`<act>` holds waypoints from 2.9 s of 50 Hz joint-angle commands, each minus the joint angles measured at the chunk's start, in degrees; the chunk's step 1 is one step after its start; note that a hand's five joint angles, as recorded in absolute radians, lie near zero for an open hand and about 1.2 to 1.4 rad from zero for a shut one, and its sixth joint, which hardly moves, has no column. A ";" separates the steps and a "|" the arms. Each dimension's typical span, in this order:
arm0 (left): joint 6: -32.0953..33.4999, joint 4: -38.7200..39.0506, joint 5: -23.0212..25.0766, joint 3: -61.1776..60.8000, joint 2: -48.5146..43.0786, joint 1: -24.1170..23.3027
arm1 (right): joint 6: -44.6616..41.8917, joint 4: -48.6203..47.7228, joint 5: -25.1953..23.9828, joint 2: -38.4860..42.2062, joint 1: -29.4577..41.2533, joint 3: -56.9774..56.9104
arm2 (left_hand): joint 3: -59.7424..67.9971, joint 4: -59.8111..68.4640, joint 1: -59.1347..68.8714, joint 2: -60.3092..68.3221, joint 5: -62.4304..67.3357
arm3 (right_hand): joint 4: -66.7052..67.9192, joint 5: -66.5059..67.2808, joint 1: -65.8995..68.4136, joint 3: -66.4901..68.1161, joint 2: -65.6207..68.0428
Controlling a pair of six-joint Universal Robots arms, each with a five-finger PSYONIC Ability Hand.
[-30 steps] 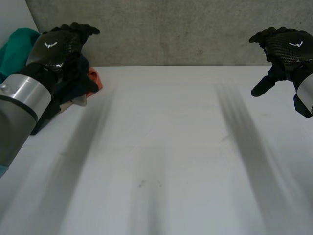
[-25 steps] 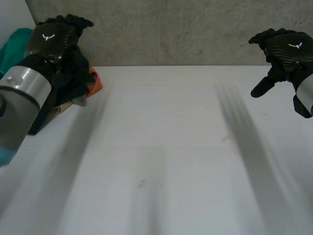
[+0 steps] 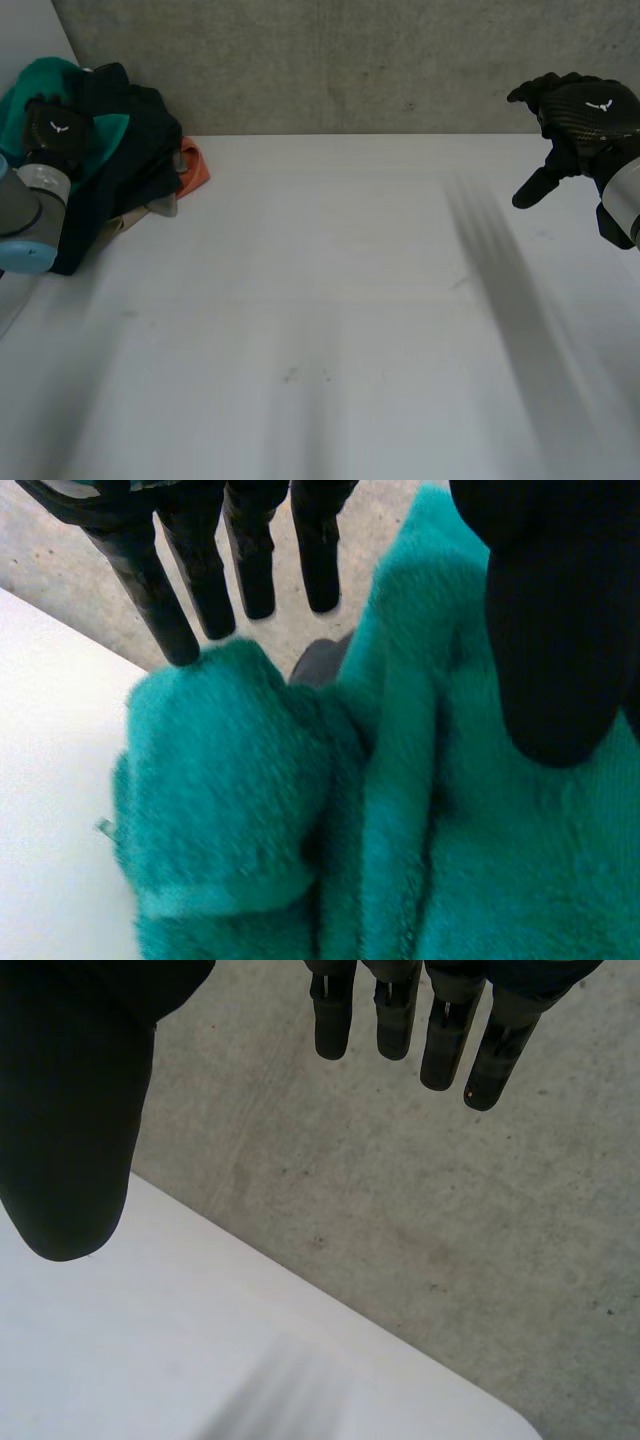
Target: Fold the laundry.
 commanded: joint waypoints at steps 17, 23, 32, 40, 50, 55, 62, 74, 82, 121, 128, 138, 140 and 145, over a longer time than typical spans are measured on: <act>-6.05 17.63 -5.09 -27.91 28.83 -16.82 | -3.70 0.27 0.00 1.66 0.00 0.25 | 58.53 58.30 57.18 58.01 58.09 | -3.26 -3.35 -1.04 -2.09 -2.42; -14.49 15.26 -5.44 -36.10 35.53 -28.78 | -3.61 0.18 0.00 1.57 0.00 0.07 | 58.53 58.30 57.18 58.01 58.09 | -3.26 -3.35 -1.04 -2.09 -2.42; -38.55 1.83 -4.48 -43.32 37.29 -45.05 | -3.53 0.18 0.00 1.49 0.00 -0.19 | -9.61 -9.85 -10.97 -10.14 -10.06 | -3.26 -3.35 -1.04 -2.09 -2.42; -43.69 -0.48 -4.56 -42.18 38.35 -41.31 | -3.61 0.35 -0.27 1.66 0.62 -0.10 | -11.47 -11.70 -12.82 -11.99 -11.91 | -3.26 -3.35 -1.04 -2.09 -2.42; -33.85 -0.30 -4.47 -42.09 40.11 -26.97 | -4.14 2.28 -1.41 3.42 0.88 -0.01 | -10.07 -10.31 -11.43 -10.60 -10.52 | -3.26 -3.35 -1.04 -2.09 -2.42; -25.69 -1.61 -4.56 -41.65 37.48 -22.74 | -4.05 9.65 -2.11 4.73 3.16 -0.45 | -8.56 -8.80 -9.92 -9.08 -9.00 | -3.26 -3.35 -1.04 -2.09 -2.42; -22.77 -3.55 -4.39 -40.78 32.73 -22.83 | -3.97 13.98 -1.67 7.46 9.22 0.24 | -4.20 -4.43 -5.55 -4.72 -4.64 | -3.26 -3.35 -1.04 -2.09 -2.42; -22.24 -8.12 2.47 -27.95 18.67 -25.64 | -3.44 5.74 1.13 11.50 16.34 7.80 | 3.89 3.65 2.53 3.37 3.45 | -0.15 -0.24 2.07 1.01 0.68; -20.05 -13.66 2.56 -16.35 8.39 -26.78 | -4.49 -4.21 7.28 16.15 19.77 10.80 | 5.23 4.99 3.87 4.71 4.79 | -0.15 -0.24 2.07 1.02 0.69; -15.12 -14.98 0.89 -31.89 32.54 -28.98 | 3.40 11.76 3.70 15.90 8.98 -2.55 | 58.53 58.30 57.18 58.01 58.09 | -3.26 -3.35 -1.04 -2.09 -2.42; -15.29 -15.16 0.89 -36.73 39.57 -29.07 | 17.55 20.03 -10.53 20.81 6.94 -10.64 | 58.53 58.30 57.18 58.01 58.09 | -3.26 -3.35 -1.04 -2.09 -2.42; -15.38 -15.07 0.89 -42.18 47.75 -29.51 | 21.17 20.04 -13.01 27.93 10.63 -15.48 | 58.53 58.30 57.18 58.01 58.09 | -3.26 -3.35 -1.04 -2.09 -2.42; -15.38 -14.98 0.89 -42.79 49.06 -29.59 | 21.61 20.13 -12.75 30.82 13.61 -17.58 | 58.53 58.30 57.18 58.01 58.09 | -3.26 -3.35 -1.04 -2.09 -2.42; -15.73 -15.16 0.89 -43.41 51.27 -29.77 | 22.57 19.78 -12.40 35.23 17.93 -20.66 | 58.53 58.30 57.18 58.01 58.09 | -3.26 -3.35 -1.04 -2.09 -2.42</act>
